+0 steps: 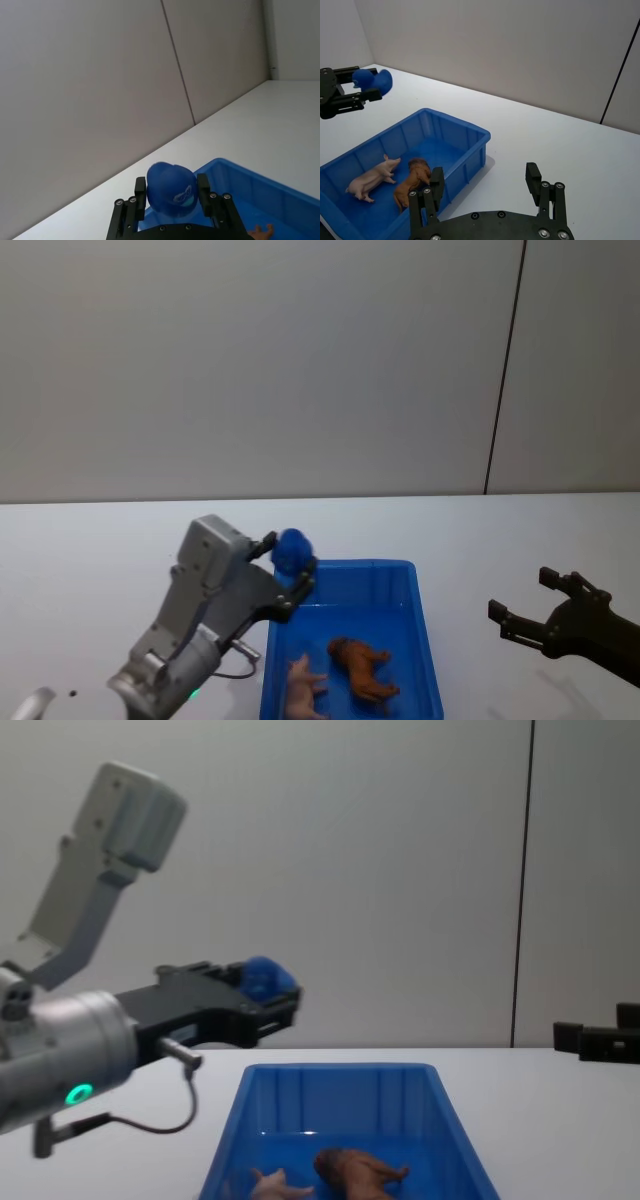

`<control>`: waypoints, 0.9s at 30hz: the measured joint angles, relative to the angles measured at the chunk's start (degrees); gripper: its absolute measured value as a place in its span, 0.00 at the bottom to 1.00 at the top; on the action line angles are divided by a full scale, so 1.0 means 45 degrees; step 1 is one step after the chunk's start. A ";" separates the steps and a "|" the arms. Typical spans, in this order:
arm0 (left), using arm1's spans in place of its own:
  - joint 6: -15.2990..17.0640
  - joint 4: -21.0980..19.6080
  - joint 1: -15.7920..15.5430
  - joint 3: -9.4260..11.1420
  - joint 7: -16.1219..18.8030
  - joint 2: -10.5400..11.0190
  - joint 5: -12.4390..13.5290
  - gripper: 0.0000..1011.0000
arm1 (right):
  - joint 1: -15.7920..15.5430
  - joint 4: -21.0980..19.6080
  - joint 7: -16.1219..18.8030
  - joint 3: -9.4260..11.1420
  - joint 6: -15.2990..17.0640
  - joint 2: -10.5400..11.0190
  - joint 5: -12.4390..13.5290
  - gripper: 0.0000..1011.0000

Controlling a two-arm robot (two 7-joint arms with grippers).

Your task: Pick up the two dolls from the table and place them into the box.

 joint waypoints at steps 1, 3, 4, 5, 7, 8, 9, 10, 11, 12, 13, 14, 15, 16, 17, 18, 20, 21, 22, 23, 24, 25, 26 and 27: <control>-0.0024 0.0075 -0.0095 0.0054 -0.0160 -0.0109 0.0053 0.62 | 0.0000 0.0000 0.0000 0.0000 0.0000 0.0000 0.0000 0.99; -0.0056 0.0154 -0.0195 0.0105 -0.0281 -0.0212 0.0100 0.68 | 0.0000 0.0000 0.0000 0.0000 0.0000 0.0000 0.0000 0.99; -0.0065 0.0185 -0.0239 0.0126 -0.0337 -0.0254 0.0109 0.70 | 0.0000 0.0000 0.0000 0.0000 0.0000 0.0000 0.0000 0.99; -0.0101 0.0247 -0.0323 0.0166 -0.0459 -0.0337 0.0147 0.71 | 0.0000 -0.0001 0.0000 0.0000 0.0000 0.0000 0.0000 0.99; -0.0135 0.0296 -0.0382 0.0190 -0.0560 -0.0394 0.0174 0.80 | 0.0000 0.0000 0.0000 0.0000 0.0000 0.0000 0.0000 0.99; -0.0167 0.0341 -0.0434 0.0208 -0.0642 -0.0438 0.0183 0.82 | 0.0000 0.0000 0.0000 0.0000 0.0000 0.0000 0.0000 0.99; -0.0193 0.0359 -0.0457 0.0216 -0.0701 -0.0458 0.0186 0.87 | 0.0000 0.0000 0.0000 0.0000 0.0000 0.0000 0.0000 0.99; -0.0214 0.0374 -0.0482 0.0223 -0.0739 -0.0480 0.0188 0.89 | 0.0000 0.0000 0.0000 0.0000 0.0000 0.0000 0.0000 0.99; -0.0265 0.0407 -0.0511 0.0225 -0.0821 -0.0503 0.0188 0.90 | 0.0000 0.0000 0.0000 0.0000 0.0000 0.0000 0.0000 0.99; -0.0288 0.0424 -0.0531 0.0226 -0.0852 -0.0513 0.0189 0.94 | 0.0000 0.0000 0.0000 0.0000 0.0000 0.0000 0.0000 0.99; -0.0312 0.0435 -0.0542 0.0225 -0.0885 -0.0518 0.0189 0.96 | 0.0000 0.0000 0.0000 -0.0001 0.0000 0.0000 0.0000 0.99; -0.0336 0.0441 -0.0552 0.0225 -0.0916 -0.0521 0.0188 0.98 | 0.0000 0.0000 0.0000 0.0000 0.0000 0.0000 0.0000 0.99; -0.0389 0.0454 -0.0572 0.0221 -0.0976 -0.0529 0.0188 0.99 | 0.0000 -0.0001 0.0000 0.0000 0.0000 0.0000 0.0000 0.99; -0.0415 0.0461 -0.0580 0.0218 -0.1006 -0.0532 0.0188 0.99 | 0.0000 0.0000 0.0000 0.0000 0.0000 0.0000 0.0000 0.99; -0.0436 0.0468 -0.0588 0.0216 -0.1033 -0.0534 0.0186 0.99 | 0.0000 0.0000 0.0000 -0.0001 0.0000 0.0000 0.0000 0.99; -0.0476 0.0480 -0.0607 0.0211 -0.1083 -0.0541 0.0178 0.99 | 0.0000 0.0000 0.0000 0.0000 0.0000 0.0000 0.0000 0.99; -0.0513 0.0489 -0.0620 0.0204 -0.1124 -0.0544 0.0168 0.99 | 0.0000 0.0000 0.0000 -0.0001 0.0000 0.0000 0.0000 0.99; -0.0542 0.0495 -0.0632 0.0199 -0.1159 -0.0549 0.0157 0.99 | 0.0000 -0.0001 0.0000 0.0000 0.0000 0.0000 0.0000 0.99; -0.0558 0.0498 -0.0639 0.0196 -0.1175 -0.0551 0.0151 0.99 | 0.0000 0.0000 0.0000 0.0000 0.0000 0.0000 0.0000 0.99; -0.0583 0.0504 -0.0649 0.0192 -0.1207 -0.0554 0.0140 0.99 | -0.0001 0.0000 -0.0001 0.0000 0.0000 0.0000 0.0000 0.99; -0.0597 0.0508 -0.0653 0.0189 -0.1219 -0.0557 0.0134 0.99 | 0.0000 0.0000 0.0000 0.0000 0.0000 0.0000 0.0000 0.99; -0.0607 0.0511 -0.0656 0.0186 -0.1232 -0.0557 0.0128 0.99 | 0.0000 0.0000 -0.0001 0.0000 0.0000 0.0000 0.0000 0.99; -0.0614 0.0513 -0.0660 0.0185 -0.1242 -0.0558 0.0125 0.99 | 0.0000 0.0000 -0.0001 -0.0001 0.0000 0.0000 0.0000 0.99; -0.0633 0.0520 -0.0669 0.0181 -0.1263 -0.0560 0.0117 0.99 | 0.0000 -0.0001 0.0000 0.0000 0.0000 0.0000 0.0000 0.99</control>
